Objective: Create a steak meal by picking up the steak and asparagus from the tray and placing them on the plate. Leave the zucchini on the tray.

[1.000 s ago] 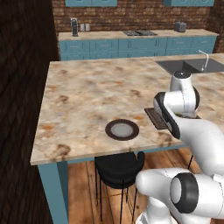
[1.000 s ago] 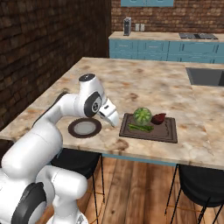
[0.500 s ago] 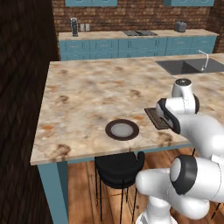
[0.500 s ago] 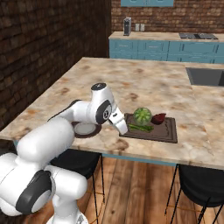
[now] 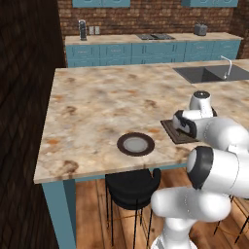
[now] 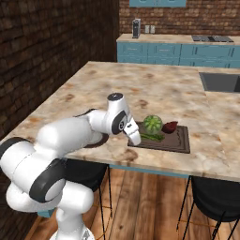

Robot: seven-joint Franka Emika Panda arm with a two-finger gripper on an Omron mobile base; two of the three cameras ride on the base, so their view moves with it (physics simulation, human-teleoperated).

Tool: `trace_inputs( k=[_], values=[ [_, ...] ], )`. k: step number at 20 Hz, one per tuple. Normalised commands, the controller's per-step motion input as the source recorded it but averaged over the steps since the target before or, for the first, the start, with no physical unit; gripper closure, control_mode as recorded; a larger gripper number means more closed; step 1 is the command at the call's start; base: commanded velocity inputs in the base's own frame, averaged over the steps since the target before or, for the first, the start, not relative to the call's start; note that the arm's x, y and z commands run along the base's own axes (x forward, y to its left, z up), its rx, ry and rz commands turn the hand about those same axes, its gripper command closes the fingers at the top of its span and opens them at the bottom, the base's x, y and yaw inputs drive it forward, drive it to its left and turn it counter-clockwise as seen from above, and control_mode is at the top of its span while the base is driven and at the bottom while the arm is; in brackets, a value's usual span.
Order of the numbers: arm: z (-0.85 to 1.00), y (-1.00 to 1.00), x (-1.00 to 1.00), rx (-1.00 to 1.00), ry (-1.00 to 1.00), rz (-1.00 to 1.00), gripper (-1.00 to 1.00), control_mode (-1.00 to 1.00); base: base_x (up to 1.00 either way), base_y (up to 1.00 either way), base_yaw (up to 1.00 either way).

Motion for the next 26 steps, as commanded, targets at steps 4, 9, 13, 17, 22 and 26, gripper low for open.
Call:
trace_inputs(
  k=[4, 9, 13, 17, 22, 26],
  values=[
    [-0.11, -0.04, 0.32, 0.04, 0.00, 0.00, -1.00, -1.00, 0.00, 0.00, 0.00],
    [-0.19, -0.01, 0.35, 0.03, 0.00, 0.00, -1.00, -1.00, 0.00, 0.00, 0.00],
    [-0.28, -0.10, 0.32, 0.03, 0.00, 0.00, -1.00, -1.00, 0.00, 0.00, 0.00],
    [-0.24, -0.14, 0.31, 0.04, 0.00, 0.00, -1.00, -1.00, 0.00, 0.00, 0.00],
    [-0.17, -0.12, 0.31, 0.03, 0.00, 0.00, -1.00, -1.00, 0.00, 0.00, 0.00],
    [-0.17, -0.12, 0.33, 0.03, 0.00, 0.00, -1.00, -1.00, 0.00, 0.00, 0.00]
  ],
)
